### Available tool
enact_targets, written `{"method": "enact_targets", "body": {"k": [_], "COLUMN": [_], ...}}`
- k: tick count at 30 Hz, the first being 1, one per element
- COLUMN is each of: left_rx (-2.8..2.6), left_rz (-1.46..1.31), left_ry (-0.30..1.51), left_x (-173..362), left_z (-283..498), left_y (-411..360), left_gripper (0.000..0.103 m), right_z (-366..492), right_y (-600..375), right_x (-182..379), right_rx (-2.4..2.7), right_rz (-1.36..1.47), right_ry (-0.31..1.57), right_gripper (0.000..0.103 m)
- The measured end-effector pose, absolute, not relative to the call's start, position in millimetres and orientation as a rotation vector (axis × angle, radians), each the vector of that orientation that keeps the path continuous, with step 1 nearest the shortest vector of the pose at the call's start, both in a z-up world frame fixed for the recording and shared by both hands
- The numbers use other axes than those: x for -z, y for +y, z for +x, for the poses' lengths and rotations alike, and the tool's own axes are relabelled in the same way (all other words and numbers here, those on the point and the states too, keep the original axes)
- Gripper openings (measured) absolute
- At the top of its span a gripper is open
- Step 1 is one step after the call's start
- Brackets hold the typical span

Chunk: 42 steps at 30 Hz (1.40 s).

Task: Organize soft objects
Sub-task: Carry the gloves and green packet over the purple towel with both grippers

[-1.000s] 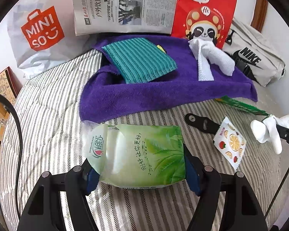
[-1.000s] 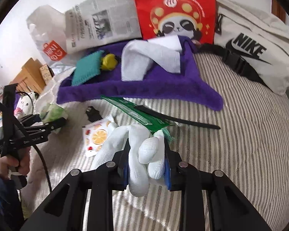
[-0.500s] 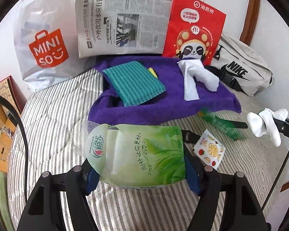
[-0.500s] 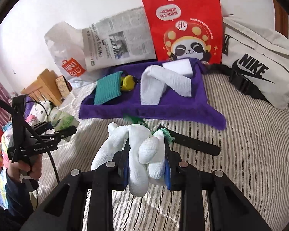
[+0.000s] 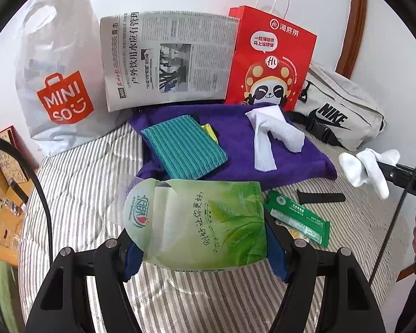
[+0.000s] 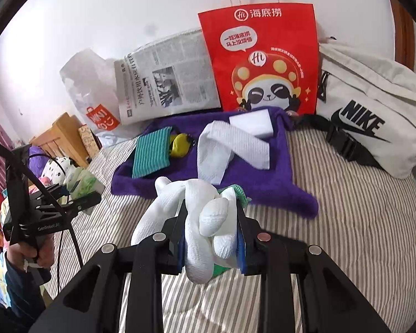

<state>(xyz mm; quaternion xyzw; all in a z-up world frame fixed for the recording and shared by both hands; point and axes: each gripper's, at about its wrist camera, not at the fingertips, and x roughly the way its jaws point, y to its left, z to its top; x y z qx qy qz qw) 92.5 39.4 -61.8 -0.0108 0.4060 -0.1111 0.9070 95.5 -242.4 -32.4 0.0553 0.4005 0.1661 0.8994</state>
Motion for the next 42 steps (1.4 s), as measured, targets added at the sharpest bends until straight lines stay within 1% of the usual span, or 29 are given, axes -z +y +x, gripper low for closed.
{"method": "enact_targets", "body": {"k": [11,23,27,32,37,42], "left_rx": [0.229,0.231,0.253,0.243,0.249,0.259], "left_rz": [-0.019,-0.036,-0.073,-0.052,-0.036,-0.042], "left_ry": [0.815,0.821,0.828,0.844,0.854,0.858], "left_x": [51.1,50.2,53.6,61.0,67.0,77.2], "left_z": [112.1,156.2,172.7,193.9,214.3,231.5], "left_y": [37.6,41.2,41.1,33.6,25.5,16.6], "left_gripper": [0.071,0.071,0.071,0.071,0.071,0.071], "right_z": [133.1,187.7,210.8,240.5,256.7,258.5], "right_y": [-243.6,-238.9,-230.2,-224.2,-217.2,-218.2], "right_x": [33.9,45.5,60.6,91.1,119.3,125.7], "right_rx": [-0.295,-0.267,-0.272,-0.276,-0.278,-0.282], "right_rz": [0.111,0.099,0.060,0.029,-0.013,-0.018], "right_ry": [0.830,0.842,0.859,0.876,0.949,0.963], "right_gripper": [0.028,0.028,0.029,0.029,0.029,0.033]}}
